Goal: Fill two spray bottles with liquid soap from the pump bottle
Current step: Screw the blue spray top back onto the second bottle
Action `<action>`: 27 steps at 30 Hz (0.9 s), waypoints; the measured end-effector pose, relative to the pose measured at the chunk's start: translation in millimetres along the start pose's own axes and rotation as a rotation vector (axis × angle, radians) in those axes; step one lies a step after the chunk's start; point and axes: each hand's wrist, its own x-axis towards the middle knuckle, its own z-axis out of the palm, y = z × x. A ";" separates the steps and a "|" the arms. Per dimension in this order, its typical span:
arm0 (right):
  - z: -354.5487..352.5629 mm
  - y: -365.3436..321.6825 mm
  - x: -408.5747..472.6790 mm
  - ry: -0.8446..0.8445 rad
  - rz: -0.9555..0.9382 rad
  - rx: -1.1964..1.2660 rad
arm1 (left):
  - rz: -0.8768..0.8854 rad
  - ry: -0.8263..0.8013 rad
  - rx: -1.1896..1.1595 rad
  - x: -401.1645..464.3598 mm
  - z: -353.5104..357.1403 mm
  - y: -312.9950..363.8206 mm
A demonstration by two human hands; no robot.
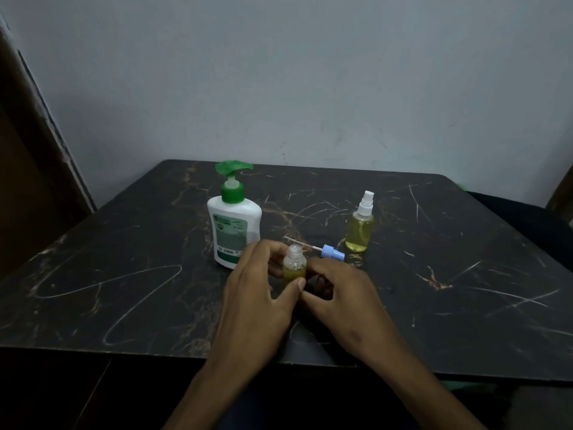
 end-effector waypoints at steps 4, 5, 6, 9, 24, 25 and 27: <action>-0.9 -1.3 -0.5 0.003 0.000 -0.012 | 0.001 -0.007 -0.020 -0.5 1.1 -2.0; -0.4 -1.0 -0.6 -0.001 0.005 -0.021 | -0.003 -0.009 -0.025 -0.4 1.2 -2.0; 0.0 -0.9 -0.9 -0.008 0.015 -0.027 | -0.006 -0.011 -0.029 -0.4 1.3 -2.0; -4.6 2.4 -3.6 -0.050 0.048 0.015 | -0.001 -0.011 -0.029 0.0 1.7 -2.6; -20.5 36.9 48.9 -0.021 -0.023 -0.542 | -0.009 -0.021 0.003 -0.3 2.5 -4.3; -18.5 38.2 49.2 -0.020 -0.029 -0.547 | -0.006 -0.022 0.007 -0.1 2.6 -4.3; -15.3 40.6 48.4 -0.009 -0.039 -0.553 | -0.007 -0.025 0.008 0.0 2.6 -3.9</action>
